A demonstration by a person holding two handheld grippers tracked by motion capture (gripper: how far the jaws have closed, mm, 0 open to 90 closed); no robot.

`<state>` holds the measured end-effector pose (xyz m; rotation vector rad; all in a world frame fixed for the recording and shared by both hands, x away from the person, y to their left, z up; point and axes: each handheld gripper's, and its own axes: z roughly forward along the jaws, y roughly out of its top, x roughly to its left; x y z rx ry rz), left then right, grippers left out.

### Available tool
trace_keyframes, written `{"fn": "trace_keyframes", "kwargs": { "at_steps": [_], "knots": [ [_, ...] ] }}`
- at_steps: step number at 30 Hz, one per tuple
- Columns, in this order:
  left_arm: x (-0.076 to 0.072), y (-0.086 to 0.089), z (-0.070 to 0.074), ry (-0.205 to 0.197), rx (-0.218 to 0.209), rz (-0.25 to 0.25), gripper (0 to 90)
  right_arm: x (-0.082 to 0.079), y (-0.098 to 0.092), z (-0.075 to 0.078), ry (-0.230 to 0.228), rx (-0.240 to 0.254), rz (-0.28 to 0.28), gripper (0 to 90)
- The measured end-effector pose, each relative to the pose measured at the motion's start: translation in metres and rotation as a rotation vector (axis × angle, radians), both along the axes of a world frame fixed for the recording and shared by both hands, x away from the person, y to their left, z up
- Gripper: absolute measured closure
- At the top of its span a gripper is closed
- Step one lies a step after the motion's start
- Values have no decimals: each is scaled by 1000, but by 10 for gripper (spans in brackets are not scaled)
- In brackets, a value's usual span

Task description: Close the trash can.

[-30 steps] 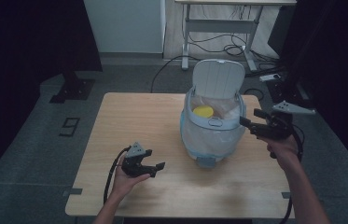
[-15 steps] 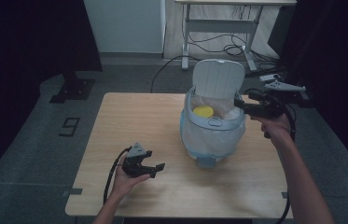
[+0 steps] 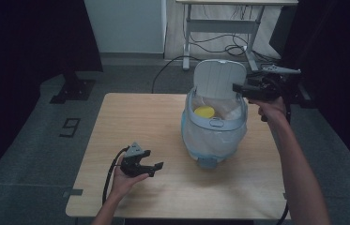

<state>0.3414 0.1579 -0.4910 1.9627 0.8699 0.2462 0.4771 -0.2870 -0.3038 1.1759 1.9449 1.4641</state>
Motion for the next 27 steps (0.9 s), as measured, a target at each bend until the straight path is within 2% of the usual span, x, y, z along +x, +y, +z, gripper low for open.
{"fn": "trace_keyframes", "kwargs": {
  "at_steps": [5, 9, 14, 15, 19, 24, 25, 26, 27],
  "knots": [
    [1, 1, 0, 3, -4, 2, 215, 10, 5, 5, -11, 28, 30, 180],
    [0, 1, 0, 2, -6, 0, 215, 15, 13, 7, -20, 54, 87, 188],
    [1, 1, 0, 6, -5, -3, 216, 15, 20, 8, -28, 46, 96, 177],
    [1, 1, -1, 6, -3, -4, 216, 14, 18, 8, -23, 61, 98, 185],
    [1, 0, -1, 8, -2, -6, 216, 11, 17, 7, -25, 67, 114, 190],
    [1, -3, -3, 25, 1, -20, 215, -4, 19, 7, -23, 38, 150, 158],
    [1, -4, -4, 27, 5, -23, 215, -8, 20, 7, -19, 25, 163, 142],
    [1, -5, -4, 28, 7, -27, 214, -16, 23, 5, -4, -9, 193, 124],
    [0, -6, -4, 27, 10, -30, 214, -16, 23, 5, -4, -9, 193, 124]
  ]
}}
